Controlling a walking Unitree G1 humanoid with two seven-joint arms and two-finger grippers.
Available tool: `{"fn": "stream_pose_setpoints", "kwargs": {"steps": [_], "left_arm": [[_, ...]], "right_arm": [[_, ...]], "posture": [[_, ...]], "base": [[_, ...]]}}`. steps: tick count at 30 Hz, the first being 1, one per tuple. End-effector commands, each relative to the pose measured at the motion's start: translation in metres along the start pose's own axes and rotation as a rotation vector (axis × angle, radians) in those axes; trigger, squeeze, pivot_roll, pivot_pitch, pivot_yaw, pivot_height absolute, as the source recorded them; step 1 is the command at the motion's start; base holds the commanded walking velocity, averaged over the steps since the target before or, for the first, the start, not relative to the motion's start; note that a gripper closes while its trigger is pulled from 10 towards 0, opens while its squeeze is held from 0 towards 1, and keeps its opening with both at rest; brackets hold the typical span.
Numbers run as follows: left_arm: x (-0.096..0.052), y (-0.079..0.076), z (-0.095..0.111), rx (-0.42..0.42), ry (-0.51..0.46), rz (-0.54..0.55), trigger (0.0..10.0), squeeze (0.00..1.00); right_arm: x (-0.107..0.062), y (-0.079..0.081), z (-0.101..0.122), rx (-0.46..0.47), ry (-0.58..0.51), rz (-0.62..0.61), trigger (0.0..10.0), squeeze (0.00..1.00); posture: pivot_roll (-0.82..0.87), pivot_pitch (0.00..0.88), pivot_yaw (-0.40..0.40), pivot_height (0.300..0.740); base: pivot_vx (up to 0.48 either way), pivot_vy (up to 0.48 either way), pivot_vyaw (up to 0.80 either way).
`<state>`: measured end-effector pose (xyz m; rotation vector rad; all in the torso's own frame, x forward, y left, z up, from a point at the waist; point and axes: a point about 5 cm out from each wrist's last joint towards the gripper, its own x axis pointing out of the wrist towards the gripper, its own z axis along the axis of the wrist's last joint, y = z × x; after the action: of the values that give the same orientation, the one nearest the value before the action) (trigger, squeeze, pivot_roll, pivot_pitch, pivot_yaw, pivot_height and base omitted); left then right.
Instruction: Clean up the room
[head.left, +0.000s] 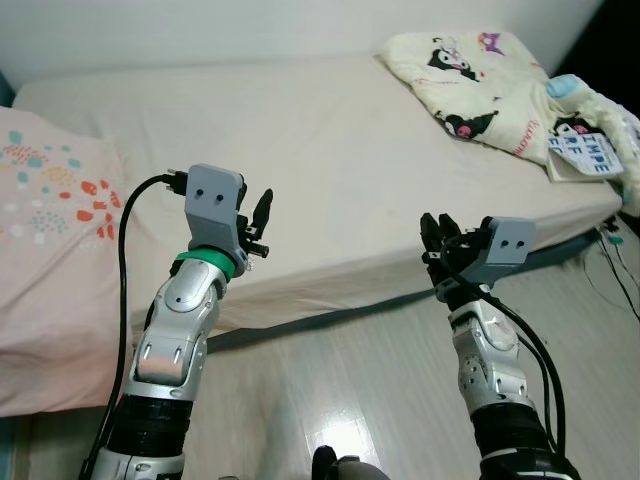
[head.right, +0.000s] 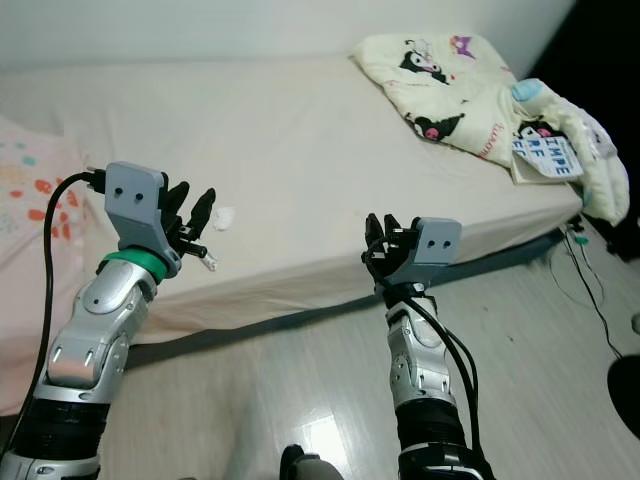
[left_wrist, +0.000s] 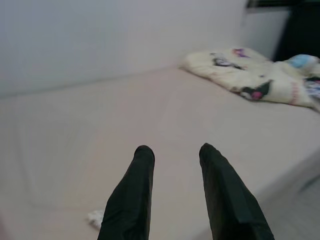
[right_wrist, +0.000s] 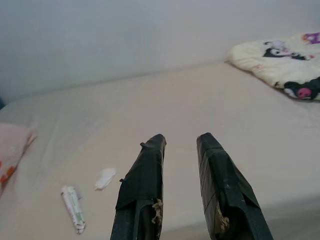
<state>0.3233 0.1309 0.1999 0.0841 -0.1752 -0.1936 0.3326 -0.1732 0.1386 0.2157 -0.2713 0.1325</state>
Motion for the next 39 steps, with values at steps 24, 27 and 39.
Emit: {"fn": "stream_pose_setpoints", "kwargs": {"steps": [24,27,39], "left_arm": [[-0.0012,-0.0064,-0.0080,0.000,0.028,-0.018,10.0,0.00],[-0.0012,-0.0063,-0.0080,0.001,0.028,-0.018,10.0,0.00],[-0.0009,-0.0060,-0.0080,0.002,0.026,-0.018,10.0,0.00]], "right_arm": [[-0.0032,-0.0035,-0.0025,0.001,0.005,-0.019,10.0,0.00],[-0.0032,-0.0033,-0.0025,0.002,0.005,-0.020,10.0,0.00],[-0.0035,-0.0034,-0.0029,0.001,0.003,-0.021,10.0,0.00]], "posture": [[0.09,0.091,-0.007,0.740],[0.09,0.091,-0.006,0.740],[0.09,0.090,-0.004,0.740]], "base": [[0.000,0.129,0.00],[0.000,0.480,0.00],[0.000,0.480,0.00]]}}
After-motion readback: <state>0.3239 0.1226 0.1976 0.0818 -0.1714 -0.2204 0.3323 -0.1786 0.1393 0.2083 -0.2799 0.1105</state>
